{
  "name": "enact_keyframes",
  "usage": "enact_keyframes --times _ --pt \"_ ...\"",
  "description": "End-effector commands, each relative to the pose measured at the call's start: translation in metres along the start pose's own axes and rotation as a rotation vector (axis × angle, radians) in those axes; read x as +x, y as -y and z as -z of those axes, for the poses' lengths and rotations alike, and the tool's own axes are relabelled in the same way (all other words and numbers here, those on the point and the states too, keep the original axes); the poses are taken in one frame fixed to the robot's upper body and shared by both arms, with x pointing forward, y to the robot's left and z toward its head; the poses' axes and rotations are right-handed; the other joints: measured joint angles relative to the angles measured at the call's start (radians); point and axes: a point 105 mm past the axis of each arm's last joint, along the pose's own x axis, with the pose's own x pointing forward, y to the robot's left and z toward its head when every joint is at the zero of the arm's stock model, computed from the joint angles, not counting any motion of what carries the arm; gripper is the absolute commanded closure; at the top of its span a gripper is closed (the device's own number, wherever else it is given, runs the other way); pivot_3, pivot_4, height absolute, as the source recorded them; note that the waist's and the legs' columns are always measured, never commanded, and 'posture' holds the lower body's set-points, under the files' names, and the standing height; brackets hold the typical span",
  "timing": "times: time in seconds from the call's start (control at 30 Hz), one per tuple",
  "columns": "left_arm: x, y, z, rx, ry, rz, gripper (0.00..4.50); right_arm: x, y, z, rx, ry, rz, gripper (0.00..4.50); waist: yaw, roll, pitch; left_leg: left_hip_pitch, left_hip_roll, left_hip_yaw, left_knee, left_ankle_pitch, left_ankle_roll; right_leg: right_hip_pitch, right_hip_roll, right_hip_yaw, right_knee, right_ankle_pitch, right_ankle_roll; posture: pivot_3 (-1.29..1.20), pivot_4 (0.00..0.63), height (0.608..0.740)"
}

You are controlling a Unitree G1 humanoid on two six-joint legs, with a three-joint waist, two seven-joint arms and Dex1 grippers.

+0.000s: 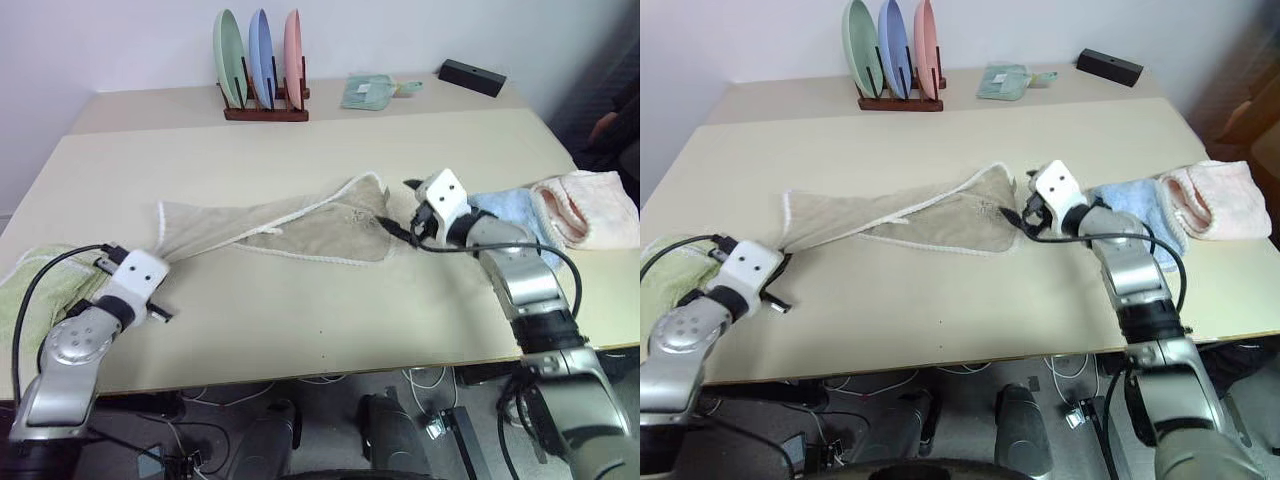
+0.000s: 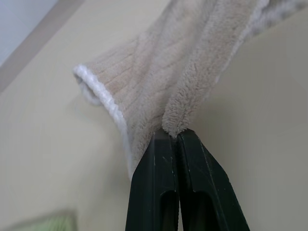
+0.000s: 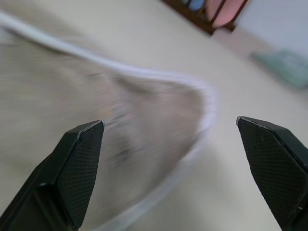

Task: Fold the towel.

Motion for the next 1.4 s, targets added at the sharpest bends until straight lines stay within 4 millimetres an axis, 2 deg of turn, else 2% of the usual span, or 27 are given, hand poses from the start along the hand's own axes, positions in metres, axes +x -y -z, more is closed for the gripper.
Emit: enact_keyframes --times 0.03,0.2,0.57,0.77,0.97,1.07,1.13,1.2,1.27,1.3,1.33,1.4 --pt "-0.012 -0.008 -0.008 0.002 0.048 -0.011 4.46 0.014 0.007 -0.010 -0.105 0.028 0.006 0.00 0.003 0.000 0.000 0.000 0.000 0.000 0.000 0.000 0.000 0.000 0.000 0.000 0.000 0.000 0.000 0.00 0.150 0.738" --pt "-0.024 0.004 0.002 -0.002 0.023 0.051 4.46 0.041 0.003 -0.016 -0.319 0.012 -0.056 0.00 -0.001 0.000 0.000 0.000 0.000 0.000 0.000 0.000 0.000 0.000 0.000 0.000 0.000 0.000 0.000 0.00 0.150 0.738" --pt "-0.028 0.013 0.000 -0.013 0.019 0.087 4.46 0.073 -0.019 -0.033 -0.785 -0.007 -0.181 0.00 -0.007 0.000 0.000 0.000 0.000 0.000 -0.001 0.000 0.000 -0.001 0.001 0.001 0.001 0.000 -0.001 0.00 0.150 0.738" --pt "-0.031 0.018 -0.001 -0.034 0.012 0.112 4.46 0.088 -0.023 -0.033 -0.875 -0.096 -0.181 0.00 -0.025 0.000 0.000 0.000 0.000 -0.002 -0.003 0.000 -0.001 -0.002 0.001 0.001 0.002 0.000 -0.001 0.00 0.150 0.738" --pt "-0.053 0.029 0.017 -0.032 -0.072 0.158 4.46 0.090 -0.024 -0.023 -0.939 -0.168 -0.188 0.00 -0.030 0.001 0.000 0.000 -0.001 -0.002 -0.006 0.001 -0.001 -0.005 0.001 0.003 0.002 0.000 -0.001 0.00 0.150 0.738" --pt "-0.061 0.033 0.025 -0.038 -0.104 0.171 4.50 0.091 -0.025 -0.023 -0.931 -0.168 -0.187 0.78 -0.030 0.001 0.000 0.001 0.000 -0.002 -0.007 0.001 -0.002 -0.005 0.003 0.004 0.002 0.001 -0.002 0.00 0.150 0.738" --pt "-0.065 0.035 0.030 -0.042 -0.119 0.177 4.50 0.091 -0.025 -0.023 -0.929 -0.169 -0.187 1.70 -0.030 0.001 0.000 0.001 0.000 -0.002 -0.008 0.001 -0.002 -0.005 0.004 0.004 0.002 0.001 -0.003 0.00 0.150 0.738" --pt "-0.068 0.036 0.037 -0.043 -0.138 0.177 4.50 0.091 -0.027 -0.022 -0.926 -0.164 -0.193 2.84 -0.030 0.002 0.000 0.001 0.000 -0.002 -0.008 0.001 -0.002 -0.005 0.004 0.005 0.002 0.001 -0.003 0.00 0.150 0.738" --pt "-0.069 0.036 0.040 -0.045 -0.142 0.175 4.50 0.090 -0.028 -0.022 -0.922 -0.156 -0.196 3.70 -0.030 0.002 0.000 0.001 0.000 -0.001 -0.008 0.001 -0.002 -0.006 0.004 0.005 0.002 0.001 -0.003 0.00 0.150 0.738" --pt "-0.069 0.036 0.040 -0.046 -0.141 0.174 4.50 0.090 -0.027 -0.023 -0.920 -0.151 -0.196 4.32 -0.030 0.002 0.000 0.002 0.000 -0.001 -0.008 0.001 -0.002 -0.006 0.004 0.005 0.002 0.001 -0.003 0.00 0.150 0.738" --pt "-0.068 0.036 0.040 -0.043 -0.139 0.172 4.50 0.089 -0.025 -0.023 -0.918 -0.144 -0.190 4.46 -0.030 0.002 0.000 0.002 0.000 -0.001 -0.008 0.001 -0.002 -0.006 0.004 0.006 0.002 0.001 -0.003 0.00 0.150 0.738" --pt "-0.066 0.036 0.039 -0.041 -0.135 0.168 4.50 0.086 -0.022 -0.024 -0.913 -0.135 -0.183 4.46 -0.030 0.002 0.000 0.002 0.000 -0.001 -0.009 0.001 -0.002 -0.006 0.004 0.006 0.002 0.001 -0.003 0.00 0.150 0.738"
